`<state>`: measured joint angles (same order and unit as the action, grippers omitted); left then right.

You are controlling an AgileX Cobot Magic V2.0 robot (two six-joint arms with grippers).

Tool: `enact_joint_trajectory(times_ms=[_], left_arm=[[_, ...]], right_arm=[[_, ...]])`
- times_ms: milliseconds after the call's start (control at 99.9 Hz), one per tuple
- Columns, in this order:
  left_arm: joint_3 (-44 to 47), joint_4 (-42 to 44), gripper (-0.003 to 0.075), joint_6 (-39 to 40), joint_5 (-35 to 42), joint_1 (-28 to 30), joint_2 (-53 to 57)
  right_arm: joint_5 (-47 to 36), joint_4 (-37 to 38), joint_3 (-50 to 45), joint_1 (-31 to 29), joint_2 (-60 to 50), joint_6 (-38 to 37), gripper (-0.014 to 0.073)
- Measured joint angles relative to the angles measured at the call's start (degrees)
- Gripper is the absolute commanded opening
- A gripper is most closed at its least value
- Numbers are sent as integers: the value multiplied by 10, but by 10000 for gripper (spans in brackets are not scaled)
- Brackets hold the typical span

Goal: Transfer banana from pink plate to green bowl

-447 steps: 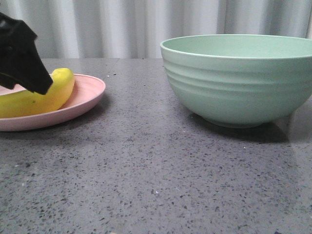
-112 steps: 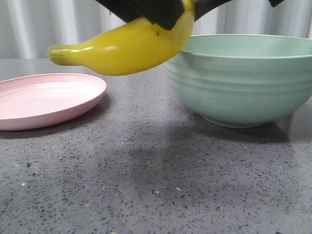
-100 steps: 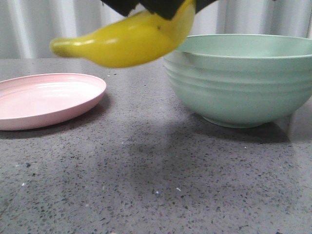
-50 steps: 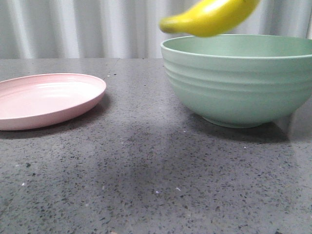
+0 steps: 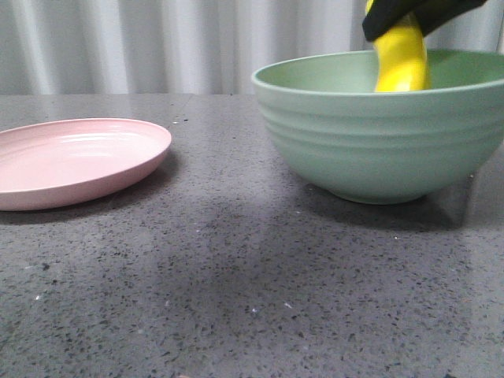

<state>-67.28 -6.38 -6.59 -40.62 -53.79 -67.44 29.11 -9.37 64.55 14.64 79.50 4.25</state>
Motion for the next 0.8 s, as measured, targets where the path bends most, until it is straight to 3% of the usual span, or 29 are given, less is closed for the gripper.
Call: enact_joint_trajectory(times_ms=[400,801], left_arm=[[0,0,482,0,1,0,0],[0,-2,479,0,1,0,0]], right_arm=[[6,10,0,-1,6,0,358],[-9,35,0,-1,-16,0,377]])
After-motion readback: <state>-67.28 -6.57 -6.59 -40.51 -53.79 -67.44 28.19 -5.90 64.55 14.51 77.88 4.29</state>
